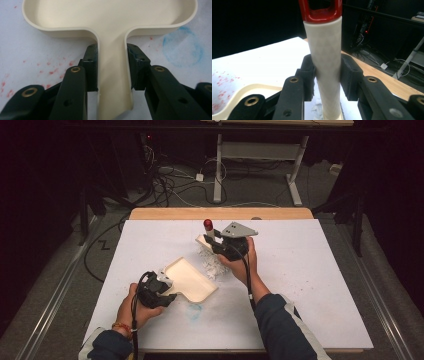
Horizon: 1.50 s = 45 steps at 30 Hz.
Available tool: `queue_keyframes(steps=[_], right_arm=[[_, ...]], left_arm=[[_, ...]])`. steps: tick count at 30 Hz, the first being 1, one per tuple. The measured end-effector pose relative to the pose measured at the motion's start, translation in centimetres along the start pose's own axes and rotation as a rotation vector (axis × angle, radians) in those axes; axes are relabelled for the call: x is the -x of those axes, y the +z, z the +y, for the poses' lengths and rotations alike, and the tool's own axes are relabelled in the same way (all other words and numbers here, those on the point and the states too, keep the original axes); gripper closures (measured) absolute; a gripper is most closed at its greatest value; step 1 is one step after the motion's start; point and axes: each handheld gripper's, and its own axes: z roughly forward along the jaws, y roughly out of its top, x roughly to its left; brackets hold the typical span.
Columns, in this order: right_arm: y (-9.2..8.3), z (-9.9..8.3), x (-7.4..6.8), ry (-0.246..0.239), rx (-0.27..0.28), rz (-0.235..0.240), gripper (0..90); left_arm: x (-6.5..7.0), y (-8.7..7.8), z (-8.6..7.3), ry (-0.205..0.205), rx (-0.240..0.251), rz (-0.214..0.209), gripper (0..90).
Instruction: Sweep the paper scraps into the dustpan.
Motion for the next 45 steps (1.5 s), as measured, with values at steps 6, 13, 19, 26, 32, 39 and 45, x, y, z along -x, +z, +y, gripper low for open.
queue_keyframes(steps=[6, 13, 19, 26, 32, 39, 45], right_arm=[[-0.9, -0.2, -1.4, 0.011, 0.017, 0.040, 68.0], [-1.8, -0.1, -2.5, 0.001, 0.038, 0.089, 68.7], [-2.2, 0.1, -4.0, -0.008, 0.063, 0.108, 69.1], [-2.3, 0.9, -5.3, 0.004, 0.090, 0.129, 70.3], [-2.4, 1.7, -5.1, 0.002, 0.102, 0.119, 70.3], [-3.2, 2.8, -4.1, 0.018, 0.141, 0.100, 70.2], [-4.4, 3.5, -3.2, 0.025, 0.166, 0.073, 70.2]], left_arm=[[0.2, 0.6, 0.7, -0.006, -0.007, -0.006, 63.3], [0.1, 1.1, 1.3, -0.014, -0.015, -0.007, 63.2], [0.7, 1.6, 1.8, -0.013, -0.026, -0.002, 62.7], [0.6, 1.4, 1.8, -0.031, 0.007, 0.001, 63.1], [0.5, 1.3, 1.8, -0.013, 0.009, 0.011, 63.3], [0.4, 1.5, 1.8, -0.019, 0.001, 0.004, 63.3], [0.4, 1.7, 2.0, -0.017, -0.005, -0.006, 63.4]])
